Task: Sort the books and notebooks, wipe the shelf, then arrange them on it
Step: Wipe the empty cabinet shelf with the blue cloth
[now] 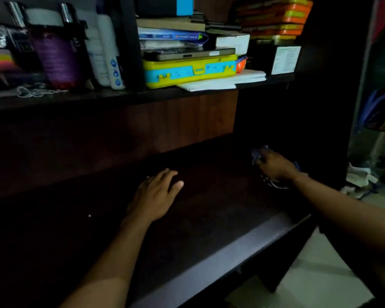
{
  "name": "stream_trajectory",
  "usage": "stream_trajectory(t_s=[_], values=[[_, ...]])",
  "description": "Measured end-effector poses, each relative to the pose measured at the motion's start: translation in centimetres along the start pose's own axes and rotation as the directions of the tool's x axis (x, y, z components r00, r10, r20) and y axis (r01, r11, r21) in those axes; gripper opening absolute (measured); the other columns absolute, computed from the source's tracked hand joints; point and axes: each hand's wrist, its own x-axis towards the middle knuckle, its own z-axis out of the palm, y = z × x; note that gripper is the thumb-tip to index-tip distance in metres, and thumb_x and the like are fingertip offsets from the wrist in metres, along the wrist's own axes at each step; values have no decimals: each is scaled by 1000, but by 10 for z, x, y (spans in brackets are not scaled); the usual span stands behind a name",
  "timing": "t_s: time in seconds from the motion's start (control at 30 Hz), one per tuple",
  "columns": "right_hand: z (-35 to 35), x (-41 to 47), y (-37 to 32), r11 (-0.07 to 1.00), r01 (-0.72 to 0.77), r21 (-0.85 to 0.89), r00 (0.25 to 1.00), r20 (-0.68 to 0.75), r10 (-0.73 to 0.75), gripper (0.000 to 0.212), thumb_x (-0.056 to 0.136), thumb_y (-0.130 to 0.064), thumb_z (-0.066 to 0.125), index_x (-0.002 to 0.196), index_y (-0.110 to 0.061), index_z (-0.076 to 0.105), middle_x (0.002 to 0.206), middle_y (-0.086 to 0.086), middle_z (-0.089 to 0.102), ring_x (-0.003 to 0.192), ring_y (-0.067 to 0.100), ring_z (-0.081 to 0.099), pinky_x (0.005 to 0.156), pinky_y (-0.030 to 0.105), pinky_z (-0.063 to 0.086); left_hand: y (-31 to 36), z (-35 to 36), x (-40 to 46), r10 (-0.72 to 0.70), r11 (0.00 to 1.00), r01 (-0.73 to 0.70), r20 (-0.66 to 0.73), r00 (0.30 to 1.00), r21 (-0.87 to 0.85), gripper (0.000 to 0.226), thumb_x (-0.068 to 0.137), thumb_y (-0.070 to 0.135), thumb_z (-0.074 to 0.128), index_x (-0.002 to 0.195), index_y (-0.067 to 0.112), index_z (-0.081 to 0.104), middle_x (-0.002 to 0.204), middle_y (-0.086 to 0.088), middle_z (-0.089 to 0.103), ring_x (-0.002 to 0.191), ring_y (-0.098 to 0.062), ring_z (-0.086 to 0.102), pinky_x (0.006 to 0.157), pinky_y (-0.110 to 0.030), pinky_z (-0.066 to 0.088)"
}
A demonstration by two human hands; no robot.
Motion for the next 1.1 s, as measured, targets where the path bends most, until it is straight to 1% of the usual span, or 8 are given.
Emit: stream_trajectory(t_s=[0.1, 0.3, 0.43, 0.53, 0.67, 0.8, 1.0, 1.1], values=[[7, -23, -28, 999, -43, -32, 999, -3, 43, 36, 101, -41, 45, 128, -21, 59, 138, 14, 56, 124, 36, 56, 102, 41, 45, 5, -5, 1, -27, 996, 20, -82, 996, -90, 50, 107, 48, 29, 152, 27, 39, 159, 0, 39, 143, -24, 40, 117, -40, 32], [64, -108, -189, 911, 411, 28, 906, 94, -412, 40, 102, -34, 44, 133, -11, 56, 138, 14, 58, 126, 32, 53, 105, 37, 40, 10, -9, -26, -49, 993, 42, -63, 997, -111, 49, 109, 40, 27, 156, 27, 34, 159, -3, 39, 141, -27, 42, 115, -42, 36], [61, -112, -169, 877, 465, 120, 868, 134, -478, 44, 101, -37, 46, 139, -16, 54, 140, 11, 57, 127, 29, 52, 108, 39, 42, 8, -5, -50, 4, 998, -3, 11, 1000, -63, 47, 109, 35, 33, 156, 31, 34, 161, 2, 37, 146, -20, 36, 122, -38, 25], [31, -84, -92, 946, 314, 86, 946, 59, -319, 40, 99, -40, 46, 127, -17, 62, 133, 11, 63, 123, 31, 58, 104, 40, 44, 13, -12, -53, 26, 999, -25, 33, 999, -22, 51, 107, 45, 36, 157, 35, 31, 165, 4, 31, 153, -16, 25, 126, -37, 15], [-10, -65, 17, 999, -37, -18, 999, -38, 36, 47, 93, -50, 41, 120, -17, 62, 129, 16, 61, 118, 37, 61, 97, 45, 50, 13, -8, -53, -2, 1000, 2, 12, 1000, 5, 54, 104, 55, 38, 152, 31, 42, 161, 5, 37, 148, -21, 34, 120, -39, 26], [-1, -87, 1, 982, -146, -123, 982, -138, 129, 43, 98, -41, 47, 130, -12, 56, 136, 21, 55, 123, 41, 55, 98, 46, 46, 9, -7, -47, -22, 1000, 23, -36, 999, 18, 44, 106, 48, 39, 142, 27, 53, 152, 6, 48, 136, -23, 46, 112, -40, 34], [60, -165, -133, 919, 392, -27, 909, -142, -392, 34, 86, -26, 50, 98, -1, 70, 96, 21, 70, 87, 39, 69, 76, 39, 56, 13, -10, -61, -21, 999, 18, -86, 996, -41, 38, 109, 34, 36, 138, 21, 57, 146, -2, 54, 131, -28, 51, 109, -41, 40], [58, -180, -139, 848, 528, 33, 848, 21, -529, 48, 94, -34, 45, 132, -9, 61, 133, 16, 63, 122, 33, 58, 104, 37, 45, 7, -6, -72, -27, 999, 29, -43, 999, 41, 43, 108, 33, 40, 150, 22, 48, 160, -3, 40, 146, -25, 37, 120, -39, 28]])
